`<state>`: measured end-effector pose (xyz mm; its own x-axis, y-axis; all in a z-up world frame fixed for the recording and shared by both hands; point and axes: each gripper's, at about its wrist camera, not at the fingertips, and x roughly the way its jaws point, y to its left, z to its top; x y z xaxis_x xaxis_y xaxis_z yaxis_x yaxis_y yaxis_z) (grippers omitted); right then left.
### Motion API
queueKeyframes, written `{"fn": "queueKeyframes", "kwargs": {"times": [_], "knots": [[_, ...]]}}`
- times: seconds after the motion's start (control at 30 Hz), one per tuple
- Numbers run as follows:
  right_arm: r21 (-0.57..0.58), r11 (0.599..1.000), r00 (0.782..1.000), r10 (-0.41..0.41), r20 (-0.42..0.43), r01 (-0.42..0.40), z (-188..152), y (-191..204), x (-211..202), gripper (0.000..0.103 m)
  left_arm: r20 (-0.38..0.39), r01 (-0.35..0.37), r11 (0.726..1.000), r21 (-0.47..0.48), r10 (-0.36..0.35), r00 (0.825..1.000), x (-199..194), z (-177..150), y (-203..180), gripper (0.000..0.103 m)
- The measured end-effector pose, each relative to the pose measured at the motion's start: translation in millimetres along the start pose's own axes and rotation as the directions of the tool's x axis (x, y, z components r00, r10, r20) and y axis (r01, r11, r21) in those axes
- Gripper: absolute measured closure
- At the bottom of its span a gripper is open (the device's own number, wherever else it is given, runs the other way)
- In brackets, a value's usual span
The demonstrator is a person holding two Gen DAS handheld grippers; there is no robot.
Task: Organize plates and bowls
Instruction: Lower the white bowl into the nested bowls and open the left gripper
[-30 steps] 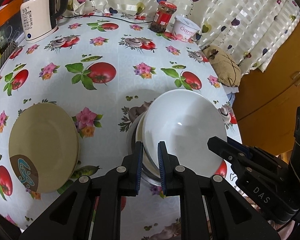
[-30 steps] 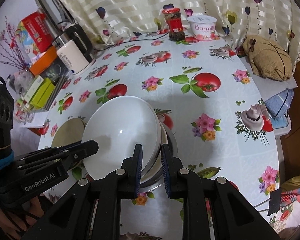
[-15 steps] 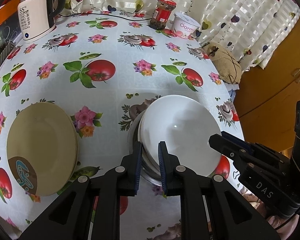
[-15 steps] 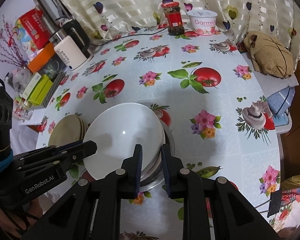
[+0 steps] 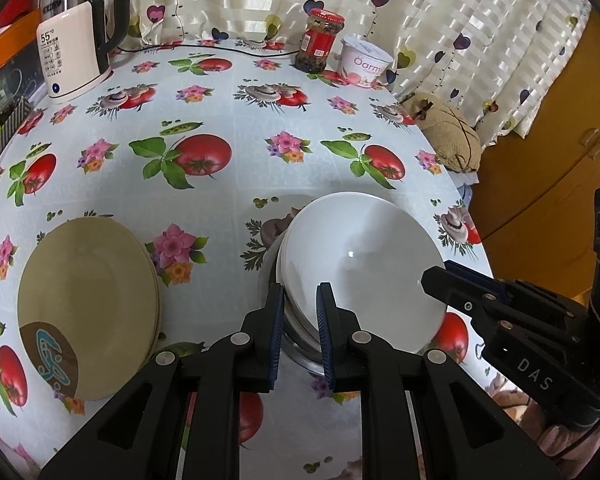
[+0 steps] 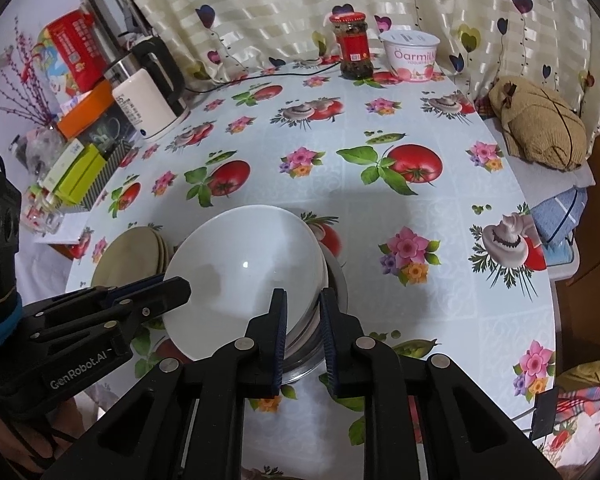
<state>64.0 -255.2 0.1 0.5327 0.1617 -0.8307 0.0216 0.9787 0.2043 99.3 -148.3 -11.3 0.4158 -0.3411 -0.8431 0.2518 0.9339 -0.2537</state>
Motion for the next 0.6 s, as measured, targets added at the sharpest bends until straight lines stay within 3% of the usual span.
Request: {"fn": "queueKeyframes", "kwargs": {"times": [0.37,0.6], "knots": [[-0.011,1.0,1.0,-0.003,0.01,0.003,-2.4,-0.1,-0.4,0.086,0.034,0.003,1.0,0.021,-0.003,0.999,0.4,-2.8,-0.6,0.087],[-0.003,1.0,1.0,0.018,0.014,-0.018,-2.6,-1.2,-3.2,0.085,0.046,0.042,0.999,0.003,-0.043,0.998,-3.4,-3.5,5.3,0.087]]}}
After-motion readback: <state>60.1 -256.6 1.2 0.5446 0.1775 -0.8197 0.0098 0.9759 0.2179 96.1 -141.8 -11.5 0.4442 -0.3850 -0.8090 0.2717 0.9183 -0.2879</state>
